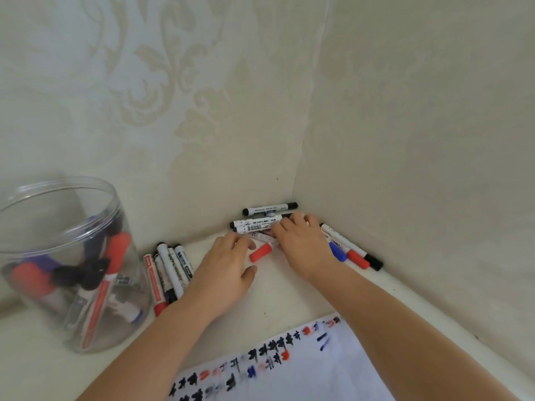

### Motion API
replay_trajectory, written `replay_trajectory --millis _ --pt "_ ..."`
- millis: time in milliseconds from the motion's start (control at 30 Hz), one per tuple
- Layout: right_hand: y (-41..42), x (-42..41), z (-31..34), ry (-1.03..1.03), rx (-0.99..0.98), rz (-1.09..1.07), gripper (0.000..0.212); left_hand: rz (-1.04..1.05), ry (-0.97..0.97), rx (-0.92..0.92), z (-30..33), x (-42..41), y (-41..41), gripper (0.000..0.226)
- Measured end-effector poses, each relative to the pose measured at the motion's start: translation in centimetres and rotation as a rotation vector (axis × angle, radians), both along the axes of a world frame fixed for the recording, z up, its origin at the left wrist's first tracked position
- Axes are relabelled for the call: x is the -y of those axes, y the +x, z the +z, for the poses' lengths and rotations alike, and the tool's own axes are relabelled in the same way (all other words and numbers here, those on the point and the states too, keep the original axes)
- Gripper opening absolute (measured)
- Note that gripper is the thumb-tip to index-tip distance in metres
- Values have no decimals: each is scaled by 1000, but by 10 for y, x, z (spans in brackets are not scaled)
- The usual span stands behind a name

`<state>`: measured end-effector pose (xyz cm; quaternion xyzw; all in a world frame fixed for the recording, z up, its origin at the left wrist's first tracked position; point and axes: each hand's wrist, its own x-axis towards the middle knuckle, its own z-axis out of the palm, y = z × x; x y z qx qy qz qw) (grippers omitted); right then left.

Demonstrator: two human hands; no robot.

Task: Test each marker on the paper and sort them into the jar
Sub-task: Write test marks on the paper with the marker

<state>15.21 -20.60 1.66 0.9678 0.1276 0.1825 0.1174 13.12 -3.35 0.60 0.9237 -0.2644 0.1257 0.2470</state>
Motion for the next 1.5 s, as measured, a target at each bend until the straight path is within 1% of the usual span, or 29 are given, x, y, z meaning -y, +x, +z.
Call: replay_trajectory --millis 100,167,200,267,300,333,367,400,433,467,500,533,567,633,667,733,833,933,1033,1067,1133,1200,1300,1367,1433,1500 --pt "-20 -8 7 58 75 105 14 -10 37 51 -1 4 -1 42" --pt "-37 -13 16 93 171 163 6 -37 32 79 5 5 -8 36" --pt "-45 -13 20 111 231 204 6 -53 20 94 10 5 -12 32" --pt "-63 -7 26 175 327 240 11 -96 10 152 20 3 -21 27" --pt "-73 -3 30 252 344 223 16 -115 -2 170 24 0 -27 25" --pt "-83 3 34 389 338 181 23 -127 -29 163 29 -4 -34 24" --pt "-93 8 39 594 284 124 28 -138 -63 132 32 -7 -42 24" --pt "-103 12 43 845 164 73 30 -154 -94 85 35 -10 -49 24" --pt "-111 14 46 1109 -26 57 30 -175 -117 29 38 -12 -57 27" --pt "-118 13 46 1339 -242 91 29 -201 -128 -30 39 -13 -66 30" --pt "-123 11 44 1489 -412 144 29 -228 -136 -88 40 -13 -73 30" --pt "-127 9 39 1567 -530 190 26 -259 -144 -129 39 -11 -81 27" --pt "-131 4 35 1611 -603 229 22 -283 -148 -144 37 -9 -88 22" --pt "-138 -5 27 1685 -660 270 14 -298 -128 -103 34 -5 -98 18" --pt "-140 -8 24 1725 -666 291 13 -296 -114 -84 32 -5 -100 21" --pt "-142 -10 19 1774 -659 334 16 -298 -97 -76 29 -7 -103 29" --pt "-143 -11 16 1784 -618 382 18 -316 -59 -51 29 -8 -104 40" --pt "-145 -9 13 1754 -567 373 18 -309 -97 -1 25 -7 -102 35" --pt "-145 -3 14 1712 -553 343 12 -276 -105 -35 19 -4 -99 33" --pt "-144 1 15 1720 -560 319 10 -242 -103 -42 16 -4 -98 37" --pt "-140 12 17 1772 -560 231 7 -175 -88 -65 9 -8 -95 56" --pt "-137 19 16 1786 -537 133 11 -158 -39 -96 4 -14 -92 66" --pt "-133 15 8 1691 -512 -17 26 -186 56 -103 -1 -18 -87 74" --pt "-131 9 2 1582 -538 -83 23 -201 126 -85 -4 -17 -85 75" --pt "-131 4 -2 1477 -551 -90 20 -210 175 -71 -6 -15 -84 73" --pt "-132 2 -6 1437 -497 -78 25 -216 197 -77 -8 -13 -84 72"
